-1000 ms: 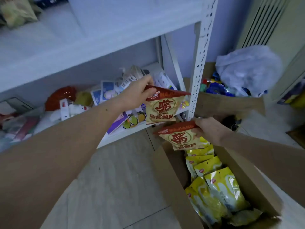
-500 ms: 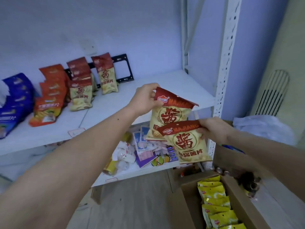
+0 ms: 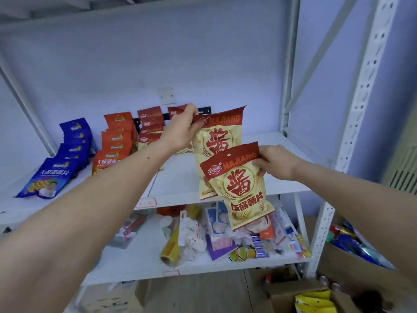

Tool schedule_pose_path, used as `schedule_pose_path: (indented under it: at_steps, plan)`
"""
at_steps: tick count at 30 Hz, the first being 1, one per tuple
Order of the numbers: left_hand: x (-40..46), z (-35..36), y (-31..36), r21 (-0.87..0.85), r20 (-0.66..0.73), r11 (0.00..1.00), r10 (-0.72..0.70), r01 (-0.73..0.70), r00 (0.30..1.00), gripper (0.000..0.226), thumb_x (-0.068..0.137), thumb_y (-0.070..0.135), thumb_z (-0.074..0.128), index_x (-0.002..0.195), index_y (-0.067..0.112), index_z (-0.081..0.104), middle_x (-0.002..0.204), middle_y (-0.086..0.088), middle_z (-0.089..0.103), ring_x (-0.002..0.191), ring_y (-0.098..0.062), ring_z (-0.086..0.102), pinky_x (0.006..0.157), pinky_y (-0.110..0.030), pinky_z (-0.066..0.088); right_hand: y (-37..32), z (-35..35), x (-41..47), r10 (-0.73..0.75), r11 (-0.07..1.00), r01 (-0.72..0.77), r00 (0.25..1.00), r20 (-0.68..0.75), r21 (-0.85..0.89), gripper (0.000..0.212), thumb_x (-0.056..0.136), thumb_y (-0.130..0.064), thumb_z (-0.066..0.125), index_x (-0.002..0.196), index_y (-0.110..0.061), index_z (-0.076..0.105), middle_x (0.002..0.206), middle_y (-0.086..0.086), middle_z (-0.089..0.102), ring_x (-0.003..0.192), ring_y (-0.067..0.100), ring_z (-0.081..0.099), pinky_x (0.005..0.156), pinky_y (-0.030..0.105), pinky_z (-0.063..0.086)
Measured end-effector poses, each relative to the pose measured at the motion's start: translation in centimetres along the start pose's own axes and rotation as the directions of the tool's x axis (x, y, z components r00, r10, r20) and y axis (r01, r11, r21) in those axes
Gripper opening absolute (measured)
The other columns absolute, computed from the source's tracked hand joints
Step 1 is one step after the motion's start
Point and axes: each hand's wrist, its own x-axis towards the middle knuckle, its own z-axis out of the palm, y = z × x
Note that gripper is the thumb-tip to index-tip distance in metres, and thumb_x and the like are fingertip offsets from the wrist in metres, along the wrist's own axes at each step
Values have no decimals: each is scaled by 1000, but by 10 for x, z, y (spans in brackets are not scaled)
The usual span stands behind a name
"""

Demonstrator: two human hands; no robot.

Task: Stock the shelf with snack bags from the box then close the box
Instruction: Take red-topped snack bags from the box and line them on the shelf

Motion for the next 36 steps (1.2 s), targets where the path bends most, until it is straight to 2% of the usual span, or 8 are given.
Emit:
schedule_pose_path:
  at_steps: [5,9,11,16,23,27,31,36]
  plan:
    - [28,-26,-69,37,40,996,79,-81,996,20,101,27,46,111,10,50,82,1,60,72,-20,62,65,-41,55,-37,15,64,26,997,-26,1000,9,69,19,99,-16,41,112,-22,53,97,-1,71,68,6,70,63,17,45]
    - [52,-41,-122,-2,70,994,109,-109,992,29,101,20,45,123,10,63,109,-9,69,88,-24,67,80,-45,56,-61,25,112,58,991,-59,998,11,117,23,101,-18,38,120,-26,49,104,-3,67,73,10,71,67,21,50]
    - [64,-42,-147,-10,73,995,101,-101,992,30,101,18,44,123,11,63,105,-8,70,81,-24,66,79,-45,56,-70,33,131,79,989,-80,997,18,120,22,101,-18,38,120,-25,47,104,-3,66,76,11,71,72,24,51]
    - [92,-35,-202,-88,62,996,40,-34,997,25,102,18,45,110,9,67,70,12,56,74,-27,67,75,-47,57,-75,55,176,125,983,-127,992,22,135,22,101,-18,38,121,-23,47,103,-2,66,74,8,70,66,20,47]
    - [128,-9,-258,-169,81,984,-34,48,996,26,101,21,47,114,10,66,79,9,61,81,-22,67,78,-45,58,-64,72,235,164,968,-169,986,41,187,24,101,-18,37,123,-17,48,108,4,66,76,13,71,73,26,50]
    - [154,9,-284,-243,83,964,-87,105,993,22,99,19,51,114,15,67,100,-1,71,87,-18,69,75,-36,60,-50,79,277,173,959,-182,983,63,219,21,101,-16,37,119,-16,48,106,5,65,75,16,71,68,24,52]
    - [189,33,-311,-227,142,959,-139,169,980,16,98,22,53,102,15,67,92,-5,72,82,-22,70,76,-46,58,-31,85,321,182,946,-210,974,134,248,25,101,-15,36,123,-14,48,109,7,67,77,20,72,76,37,58]
    - [228,65,-334,-210,166,944,-223,255,961,21,97,24,56,105,6,64,94,-12,71,83,-28,70,72,-46,59,-8,92,364,190,924,-254,954,234,285,27,101,-16,38,127,-16,47,112,7,67,78,21,73,75,35,59]
